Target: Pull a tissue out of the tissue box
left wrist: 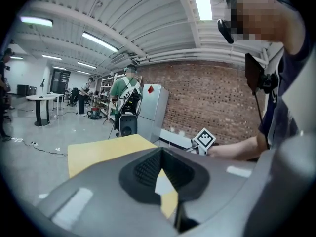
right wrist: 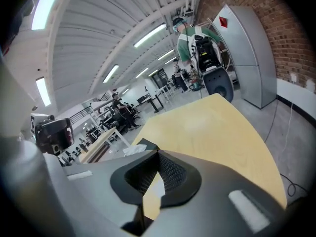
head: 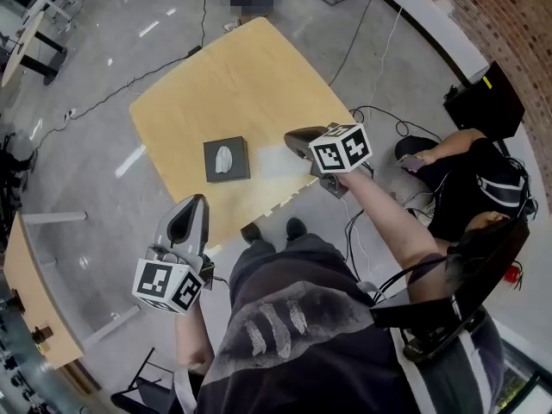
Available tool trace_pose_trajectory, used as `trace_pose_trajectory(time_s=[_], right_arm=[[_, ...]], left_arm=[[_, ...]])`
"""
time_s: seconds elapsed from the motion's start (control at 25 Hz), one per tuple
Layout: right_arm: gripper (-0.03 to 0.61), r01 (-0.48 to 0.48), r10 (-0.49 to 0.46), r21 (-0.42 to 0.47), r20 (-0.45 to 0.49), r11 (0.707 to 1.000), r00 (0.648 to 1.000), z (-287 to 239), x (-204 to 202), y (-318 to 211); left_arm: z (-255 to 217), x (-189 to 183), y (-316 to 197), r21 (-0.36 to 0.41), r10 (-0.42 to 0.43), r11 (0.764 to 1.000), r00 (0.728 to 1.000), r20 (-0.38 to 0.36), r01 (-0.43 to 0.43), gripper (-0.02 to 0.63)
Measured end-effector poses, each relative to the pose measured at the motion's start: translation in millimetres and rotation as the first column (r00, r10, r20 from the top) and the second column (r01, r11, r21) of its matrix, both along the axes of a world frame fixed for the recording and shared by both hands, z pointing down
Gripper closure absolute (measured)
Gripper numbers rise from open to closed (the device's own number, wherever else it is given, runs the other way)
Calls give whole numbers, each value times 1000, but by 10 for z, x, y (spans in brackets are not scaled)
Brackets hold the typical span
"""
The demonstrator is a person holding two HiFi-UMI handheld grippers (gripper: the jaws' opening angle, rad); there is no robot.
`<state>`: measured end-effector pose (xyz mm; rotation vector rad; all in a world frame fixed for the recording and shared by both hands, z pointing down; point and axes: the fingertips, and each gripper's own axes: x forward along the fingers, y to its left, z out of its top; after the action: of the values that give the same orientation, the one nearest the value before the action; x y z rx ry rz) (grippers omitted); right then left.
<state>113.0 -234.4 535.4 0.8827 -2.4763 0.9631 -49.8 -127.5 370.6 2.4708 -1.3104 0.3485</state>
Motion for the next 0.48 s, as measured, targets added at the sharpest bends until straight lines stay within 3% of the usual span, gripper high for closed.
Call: trace_pose_trajectory(time_s=[0.48], right_arm=[[580,100,-138,191,197,976,971,-857,-536,235]], left_arm=[[-147,-16,90,62,10,998,1000,25,-12,611]])
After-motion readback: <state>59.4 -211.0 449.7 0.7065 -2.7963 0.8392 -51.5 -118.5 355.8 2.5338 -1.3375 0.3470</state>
